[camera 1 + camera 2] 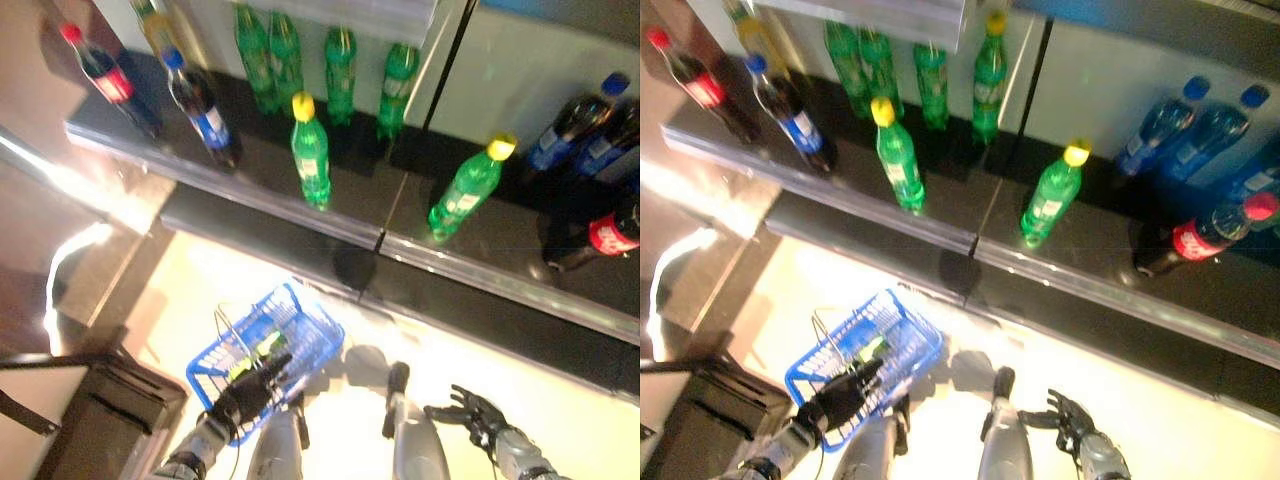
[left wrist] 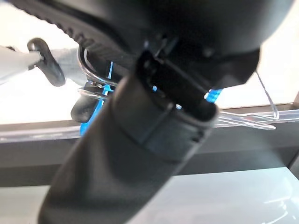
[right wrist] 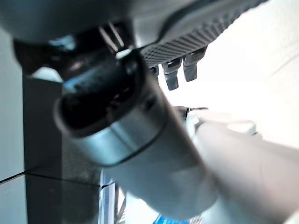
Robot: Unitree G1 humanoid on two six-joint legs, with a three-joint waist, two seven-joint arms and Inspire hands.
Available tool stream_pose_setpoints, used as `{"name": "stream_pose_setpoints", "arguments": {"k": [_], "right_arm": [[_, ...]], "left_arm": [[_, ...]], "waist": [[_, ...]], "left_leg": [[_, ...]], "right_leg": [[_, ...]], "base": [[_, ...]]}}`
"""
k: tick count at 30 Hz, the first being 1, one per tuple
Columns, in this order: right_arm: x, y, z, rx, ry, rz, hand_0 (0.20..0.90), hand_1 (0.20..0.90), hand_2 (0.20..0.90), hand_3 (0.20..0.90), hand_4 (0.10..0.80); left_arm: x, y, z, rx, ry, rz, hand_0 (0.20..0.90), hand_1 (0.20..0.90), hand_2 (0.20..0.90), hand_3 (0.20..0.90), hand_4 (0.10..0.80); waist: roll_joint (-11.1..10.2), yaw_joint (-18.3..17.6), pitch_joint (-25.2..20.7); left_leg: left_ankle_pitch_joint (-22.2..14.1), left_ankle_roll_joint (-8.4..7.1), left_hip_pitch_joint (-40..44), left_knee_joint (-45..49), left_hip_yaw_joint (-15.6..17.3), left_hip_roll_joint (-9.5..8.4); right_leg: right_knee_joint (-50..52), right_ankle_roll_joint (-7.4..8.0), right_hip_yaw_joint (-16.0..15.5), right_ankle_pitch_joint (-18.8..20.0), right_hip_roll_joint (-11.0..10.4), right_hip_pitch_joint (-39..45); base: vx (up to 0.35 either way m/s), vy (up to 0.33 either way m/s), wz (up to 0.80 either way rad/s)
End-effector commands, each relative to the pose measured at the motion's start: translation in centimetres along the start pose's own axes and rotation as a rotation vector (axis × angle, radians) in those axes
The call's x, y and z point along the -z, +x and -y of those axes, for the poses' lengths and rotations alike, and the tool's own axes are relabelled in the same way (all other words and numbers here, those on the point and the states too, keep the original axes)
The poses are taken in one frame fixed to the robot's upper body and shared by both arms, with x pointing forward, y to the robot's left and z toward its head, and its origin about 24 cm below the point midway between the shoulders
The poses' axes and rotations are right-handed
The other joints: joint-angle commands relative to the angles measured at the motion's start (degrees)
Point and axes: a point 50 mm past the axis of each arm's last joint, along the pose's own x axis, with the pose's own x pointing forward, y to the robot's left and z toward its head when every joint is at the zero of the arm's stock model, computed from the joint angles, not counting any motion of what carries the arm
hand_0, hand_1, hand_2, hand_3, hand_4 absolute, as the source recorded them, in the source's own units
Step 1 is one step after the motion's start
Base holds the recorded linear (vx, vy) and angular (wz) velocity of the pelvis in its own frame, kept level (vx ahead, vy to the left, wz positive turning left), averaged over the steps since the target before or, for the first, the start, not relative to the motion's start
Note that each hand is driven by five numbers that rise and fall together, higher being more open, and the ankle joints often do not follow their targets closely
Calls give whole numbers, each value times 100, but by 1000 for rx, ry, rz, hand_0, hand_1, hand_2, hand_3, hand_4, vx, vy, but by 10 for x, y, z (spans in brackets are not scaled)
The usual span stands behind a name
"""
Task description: Pick up the drink and place into the basket.
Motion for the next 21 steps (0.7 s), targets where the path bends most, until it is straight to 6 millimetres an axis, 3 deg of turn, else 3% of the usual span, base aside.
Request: {"name": "stream_pose_setpoints", "arguments": {"k": [1,3,7,12,17,21], "right_arm": [[11,-9,20,82,-19,15,900,900,900,900,800],[2,-8,20,92,-10,68,900,900,900,900,800],[-38,-4,18,90,34,264,900,900,900,900,800],[-104,-10,2,16,30,577,900,900,900,900,800],[-154,-30,-23,-86,-94,801,900,900,900,900,800],[-192,-60,-44,-147,-279,1005,900,900,900,900,800]], "left_arm": [[-3,0,14,162,-38,82,300,300,300,200,100],[-4,3,19,181,-32,80,300,300,300,200,100],[-7,7,26,201,-26,81,300,300,300,200,100],[-7,8,33,221,-8,75,300,300,300,200,100],[-13,7,36,235,9,81,300,300,300,200,100],[-15,5,38,241,12,92,300,300,300,200,100]], "waist": [[13,32,-253],[7,51,-228],[-25,73,-183],[-80,72,-135],[-125,26,-57],[-148,-21,29]], "left_leg": [[120,18,-551,514,-174,132],[74,14,-685,640,-232,167],[17,-9,-907,845,-331,219],[-33,-8,-983,931,-357,245],[4,-6,-953,864,-349,245],[45,-4,-923,800,-324,238]], "right_leg": [[832,130,225,-462,-218,-226],[1001,128,264,-517,-244,-369],[1231,130,349,-555,-258,-614],[1275,143,390,-529,-268,-721],[1198,168,410,-458,-252,-732],[1107,197,408,-401,-255,-714]], "base": [[-76,-11,12],[-61,-9,0],[-65,-21,3],[-64,-31,1],[-53,-27,0],[-55,-6,1]]}}
